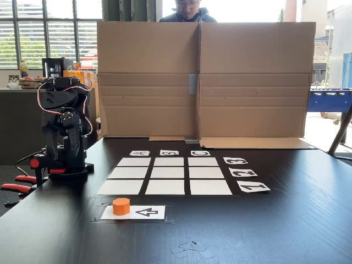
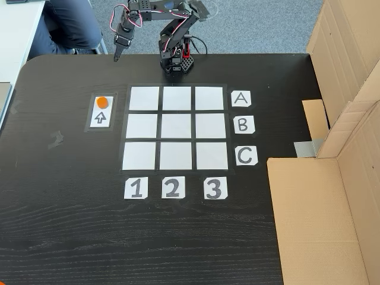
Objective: Pick up the round, orange token and place it in the grid on square A1.
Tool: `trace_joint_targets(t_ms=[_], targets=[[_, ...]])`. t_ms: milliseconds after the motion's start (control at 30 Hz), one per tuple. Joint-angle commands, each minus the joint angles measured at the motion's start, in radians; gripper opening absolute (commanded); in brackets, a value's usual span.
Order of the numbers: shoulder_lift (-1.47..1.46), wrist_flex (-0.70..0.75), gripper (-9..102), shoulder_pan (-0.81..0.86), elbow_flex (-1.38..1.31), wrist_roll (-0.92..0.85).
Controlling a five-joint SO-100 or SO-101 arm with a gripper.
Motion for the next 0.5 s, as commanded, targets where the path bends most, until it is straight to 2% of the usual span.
trace_joint_targets(t_ms=[0, 233, 467], targets=[[-0.057, 0.003, 17, -0.035, -0.091, 0.021], [-0.195, 0.002, 15, -0.075, -0.193, 0.101], [-0.249, -0.015, 18, -0.109, -0.222, 0.146]])
